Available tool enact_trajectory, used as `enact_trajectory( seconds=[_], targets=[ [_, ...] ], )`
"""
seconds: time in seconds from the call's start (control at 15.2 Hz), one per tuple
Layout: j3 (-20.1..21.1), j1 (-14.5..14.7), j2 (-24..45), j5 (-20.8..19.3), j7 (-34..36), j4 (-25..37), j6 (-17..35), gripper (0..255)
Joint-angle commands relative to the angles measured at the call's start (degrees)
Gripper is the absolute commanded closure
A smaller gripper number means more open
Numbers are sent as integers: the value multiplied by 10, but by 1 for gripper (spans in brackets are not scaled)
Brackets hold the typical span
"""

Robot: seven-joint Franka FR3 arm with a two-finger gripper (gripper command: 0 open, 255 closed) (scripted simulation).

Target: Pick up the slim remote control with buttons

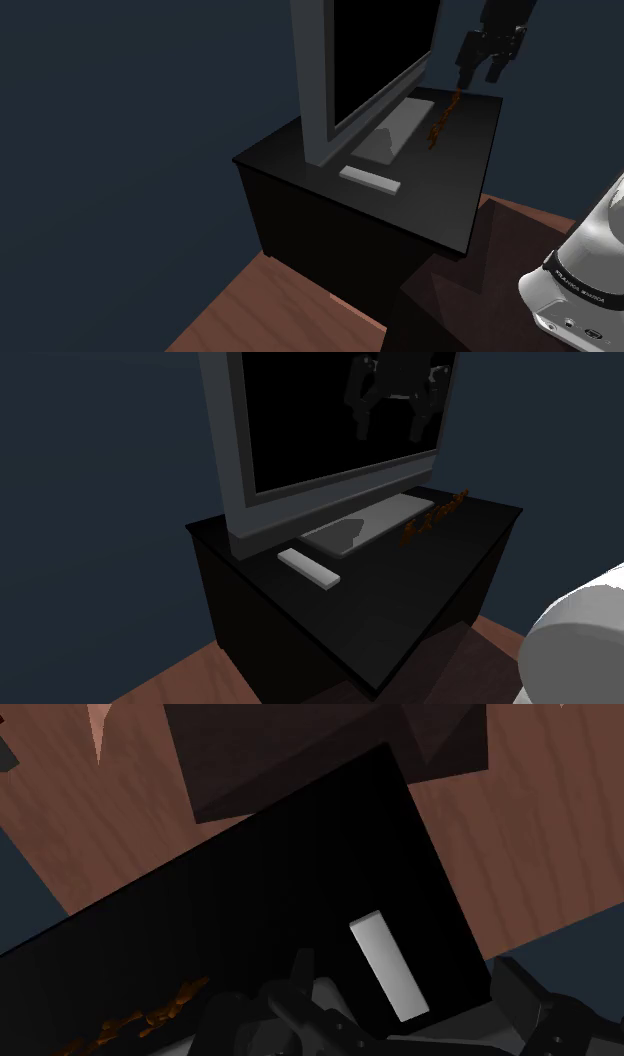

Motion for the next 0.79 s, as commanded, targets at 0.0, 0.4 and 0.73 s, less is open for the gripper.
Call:
enact_trajectory(
  seconds=[0.0,0.4,0.73],
  targets=[
    [0,0,0,0,0,0,0,0],
    [2,11,78,-5,-27,-44,118,0],
    [5,20,163,-9,-47,-60,214,0]
  ],
)
